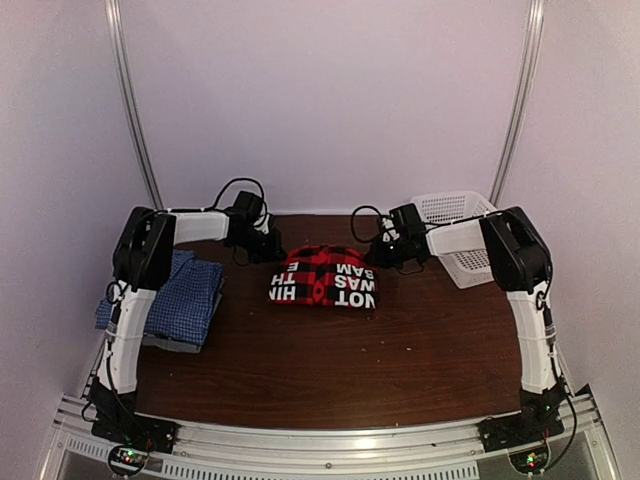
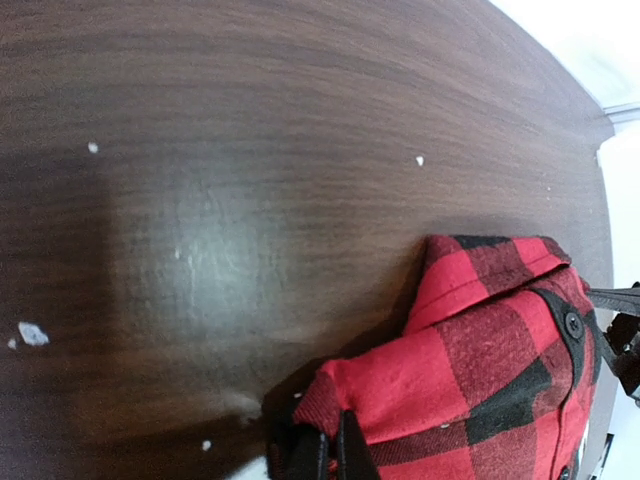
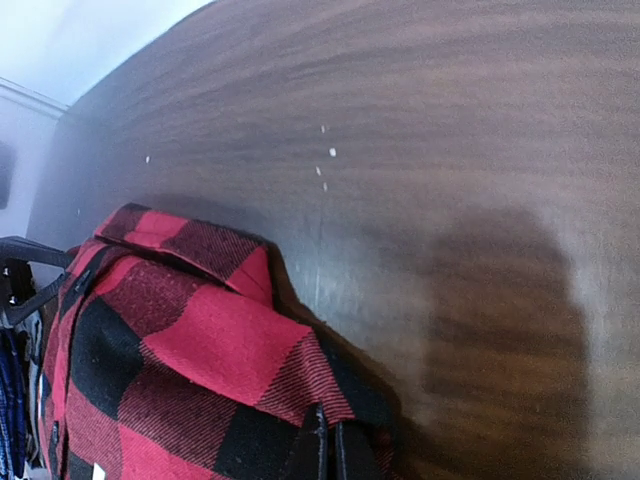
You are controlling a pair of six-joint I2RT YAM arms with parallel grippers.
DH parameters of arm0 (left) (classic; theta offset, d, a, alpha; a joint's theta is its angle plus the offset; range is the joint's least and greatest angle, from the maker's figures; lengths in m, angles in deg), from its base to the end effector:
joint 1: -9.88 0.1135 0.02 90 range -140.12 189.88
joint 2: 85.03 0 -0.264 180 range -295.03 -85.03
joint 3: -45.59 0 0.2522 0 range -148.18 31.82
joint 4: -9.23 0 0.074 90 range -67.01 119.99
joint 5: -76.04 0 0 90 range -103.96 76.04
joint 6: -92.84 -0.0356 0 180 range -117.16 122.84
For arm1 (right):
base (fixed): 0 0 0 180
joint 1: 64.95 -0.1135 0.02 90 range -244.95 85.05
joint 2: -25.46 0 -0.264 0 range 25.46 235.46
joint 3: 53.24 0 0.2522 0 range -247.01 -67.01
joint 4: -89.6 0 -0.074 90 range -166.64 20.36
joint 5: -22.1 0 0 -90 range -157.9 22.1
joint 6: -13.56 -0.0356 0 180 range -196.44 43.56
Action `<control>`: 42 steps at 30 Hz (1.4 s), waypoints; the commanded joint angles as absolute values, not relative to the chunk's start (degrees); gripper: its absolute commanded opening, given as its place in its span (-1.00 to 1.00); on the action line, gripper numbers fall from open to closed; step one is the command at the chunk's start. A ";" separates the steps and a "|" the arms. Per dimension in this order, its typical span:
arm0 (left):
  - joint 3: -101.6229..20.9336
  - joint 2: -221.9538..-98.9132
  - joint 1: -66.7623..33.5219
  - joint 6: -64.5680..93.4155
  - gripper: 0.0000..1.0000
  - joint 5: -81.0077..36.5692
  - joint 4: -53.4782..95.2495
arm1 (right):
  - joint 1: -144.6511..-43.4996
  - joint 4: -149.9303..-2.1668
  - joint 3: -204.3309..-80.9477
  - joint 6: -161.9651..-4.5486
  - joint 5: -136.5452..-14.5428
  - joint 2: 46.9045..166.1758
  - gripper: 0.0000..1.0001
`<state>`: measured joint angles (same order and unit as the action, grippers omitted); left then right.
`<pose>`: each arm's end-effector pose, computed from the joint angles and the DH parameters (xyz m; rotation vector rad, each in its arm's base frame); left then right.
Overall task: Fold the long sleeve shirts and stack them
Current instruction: Pick up the 2/3-rectangle-folded shirt from the center of the board, then fold the 2/3-rectangle-folded shirt at the center of the board.
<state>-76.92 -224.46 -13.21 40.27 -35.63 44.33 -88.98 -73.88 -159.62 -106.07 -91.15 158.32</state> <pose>0.4803 -0.2191 0.1274 -0.1555 2.6162 -0.8858 0.4540 0.2178 0.1218 -0.0983 2.4344 0.9217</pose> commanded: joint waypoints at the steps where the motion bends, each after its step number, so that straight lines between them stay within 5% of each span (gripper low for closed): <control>1: -67.78 -217.19 -15.42 41.58 -1.00 -37.68 41.77 | -89.91 -73.05 -150.19 -104.98 -90.81 151.38 -1.00; 16: -28.20 -185.54 -25.76 50.65 -1.00 -30.43 28.82 | -95.36 -79.92 -113.92 -107.68 -83.39 118.16 -1.00; 30: -31.50 -188.05 -25.61 47.89 -1.00 -30.03 27.76 | -94.82 -79.40 -113.48 -108.18 -78.95 116.41 -1.00; 32: -33.49 -188.71 -25.48 47.10 -0.52 -29.30 29.43 | -94.73 -77.99 -114.36 -108.23 -77.82 116.58 -0.87; 34: -34.48 -188.40 -25.37 46.40 0.00 -28.51 30.49 | -94.74 -77.08 -114.78 -108.18 -77.22 115.64 -0.54; 36: -34.54 -187.14 -25.36 45.78 0.32 -27.68 31.00 | -94.97 -75.71 -114.98 -107.93 -76.73 114.05 -0.23; 38: -34.38 -185.68 -25.36 45.18 0.43 -27.11 31.83 | -95.64 -73.94 -115.32 -107.54 -75.48 112.38 -0.04; 42: -32.29 -183.11 -26.42 45.14 0.36 -27.17 31.86 | -98.45 -71.86 -116.51 -106.95 -74.34 109.95 -0.01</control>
<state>-33.12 -187.09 -25.58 46.57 -28.33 31.74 -95.89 -74.51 -114.03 -107.77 -77.31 113.53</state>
